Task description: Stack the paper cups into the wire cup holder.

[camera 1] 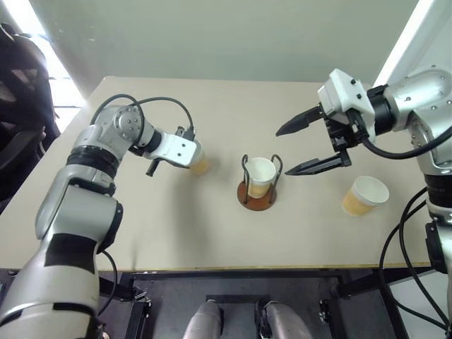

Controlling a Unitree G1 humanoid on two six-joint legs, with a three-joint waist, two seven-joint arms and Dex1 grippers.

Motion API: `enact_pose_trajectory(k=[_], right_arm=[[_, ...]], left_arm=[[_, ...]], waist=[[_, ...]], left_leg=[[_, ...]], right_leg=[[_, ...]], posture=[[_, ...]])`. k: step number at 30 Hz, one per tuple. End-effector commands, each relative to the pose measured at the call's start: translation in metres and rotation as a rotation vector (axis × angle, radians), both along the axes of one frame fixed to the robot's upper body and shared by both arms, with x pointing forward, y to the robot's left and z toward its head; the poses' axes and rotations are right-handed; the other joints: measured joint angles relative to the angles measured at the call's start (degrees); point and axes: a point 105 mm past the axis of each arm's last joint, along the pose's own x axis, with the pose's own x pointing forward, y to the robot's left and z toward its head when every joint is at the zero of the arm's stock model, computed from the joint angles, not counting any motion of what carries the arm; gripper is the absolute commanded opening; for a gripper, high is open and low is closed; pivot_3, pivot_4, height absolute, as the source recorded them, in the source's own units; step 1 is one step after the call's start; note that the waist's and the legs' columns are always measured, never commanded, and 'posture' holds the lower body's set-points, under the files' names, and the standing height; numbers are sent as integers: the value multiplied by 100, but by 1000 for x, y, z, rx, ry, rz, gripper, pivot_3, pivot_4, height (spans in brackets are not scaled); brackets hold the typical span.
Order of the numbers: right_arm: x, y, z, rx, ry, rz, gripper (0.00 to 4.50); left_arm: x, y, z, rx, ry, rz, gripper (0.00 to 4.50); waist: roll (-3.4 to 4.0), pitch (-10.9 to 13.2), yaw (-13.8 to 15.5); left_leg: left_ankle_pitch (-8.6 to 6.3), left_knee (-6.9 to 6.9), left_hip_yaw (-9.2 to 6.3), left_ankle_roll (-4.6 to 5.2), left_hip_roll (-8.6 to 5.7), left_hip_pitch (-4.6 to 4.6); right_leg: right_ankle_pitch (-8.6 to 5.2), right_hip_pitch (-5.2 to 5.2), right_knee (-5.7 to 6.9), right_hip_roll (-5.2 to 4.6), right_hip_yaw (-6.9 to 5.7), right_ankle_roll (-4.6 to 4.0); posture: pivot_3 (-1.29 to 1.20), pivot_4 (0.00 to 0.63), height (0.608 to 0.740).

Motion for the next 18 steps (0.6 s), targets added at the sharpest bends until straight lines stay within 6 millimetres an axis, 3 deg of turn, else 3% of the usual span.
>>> enact_pose_trajectory(k=[1, 7, 11, 18], right_arm=[[-5, -1, 4, -17, -34, 6, 4071], [-6, -5, -1, -34, -16, 1, 4071], [-8, -16, -11, -70, 5, -12, 4071], [-2, -32, -22, -109, -28, -28, 4071]], left_arm=[[1, 1, 25, -39, -39, 8, 25], [-2, -11, 46, -118, -9, -3, 25], [-12, -40, 79, -235, 64, -91, 25], [-19, -79, 113, -278, 28, -201, 25]], waist=[[0, 0, -1], [-2, -1, 6], [-5, 0, 38], [-2, 2, -14]], left_leg=[[0, 1, -2, 0, 1, 0], [0, 3, -1, 2, -1, -4], [1, 4, 1, 8, -9, -11], [-18, 15, 41, 46, -3, -13]], right_leg=[[0, 0, 0, -1, 2, 0], [0, 0, -2, 0, 0, 0], [-1, 0, -7, -4, 2, 5], [-5, 1, -18, -14, 38, 38]], posture=[[0, 150, 740], [0, 150, 740], [0, 150, 740], [0, 150, 740]])
